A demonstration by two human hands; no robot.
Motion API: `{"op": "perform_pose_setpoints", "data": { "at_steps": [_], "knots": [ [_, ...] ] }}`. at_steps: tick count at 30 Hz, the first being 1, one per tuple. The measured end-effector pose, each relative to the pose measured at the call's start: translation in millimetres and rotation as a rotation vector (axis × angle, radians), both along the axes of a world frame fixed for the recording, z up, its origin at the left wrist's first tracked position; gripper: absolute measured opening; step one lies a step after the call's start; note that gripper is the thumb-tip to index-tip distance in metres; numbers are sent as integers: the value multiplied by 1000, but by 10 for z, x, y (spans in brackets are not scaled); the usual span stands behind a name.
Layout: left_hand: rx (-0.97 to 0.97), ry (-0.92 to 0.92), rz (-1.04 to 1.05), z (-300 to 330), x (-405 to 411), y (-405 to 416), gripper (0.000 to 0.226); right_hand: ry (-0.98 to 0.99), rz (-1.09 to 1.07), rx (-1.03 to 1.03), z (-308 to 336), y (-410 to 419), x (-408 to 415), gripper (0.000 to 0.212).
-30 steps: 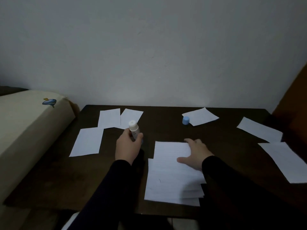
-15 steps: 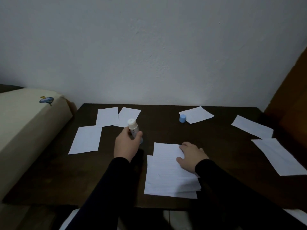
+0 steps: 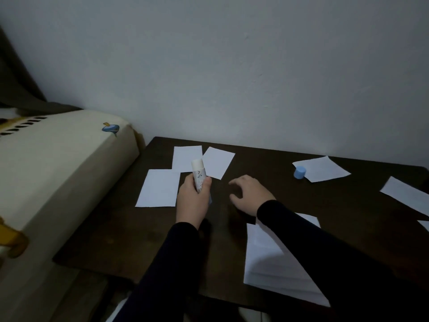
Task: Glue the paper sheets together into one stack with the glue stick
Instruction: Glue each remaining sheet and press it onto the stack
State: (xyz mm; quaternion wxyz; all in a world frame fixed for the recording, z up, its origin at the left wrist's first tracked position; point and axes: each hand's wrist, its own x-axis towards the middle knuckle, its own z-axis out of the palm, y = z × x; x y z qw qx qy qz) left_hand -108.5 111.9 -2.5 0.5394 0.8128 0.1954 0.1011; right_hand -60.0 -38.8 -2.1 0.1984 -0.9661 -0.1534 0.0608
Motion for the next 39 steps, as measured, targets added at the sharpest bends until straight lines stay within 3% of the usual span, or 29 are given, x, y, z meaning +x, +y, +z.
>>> {"op": "perform_pose_setpoints", "data": {
  "at_steps": [8,14,28,31,35,39],
  "knots": [
    [30,-7,10,-58,90,315,51,-52,-25,-74,-210,308,528,43],
    [51,5,3,-113,196,376,51,20,46,-324,-395,482,681,58],
    [-6,3,-60,-71,244,99,50,-110,-76,-692,-259,338,-26,72],
    [-38,4,-81,-39,269,-63,49,-134,-34,-623,-214,176,-101,65],
    [-61,-23,-138,-22,299,-304,51,-150,-58,-372,-203,-134,10,55],
    [-60,-19,-212,-43,350,-444,52,28,-114,-361,-235,-514,191,61]
  ]
}}
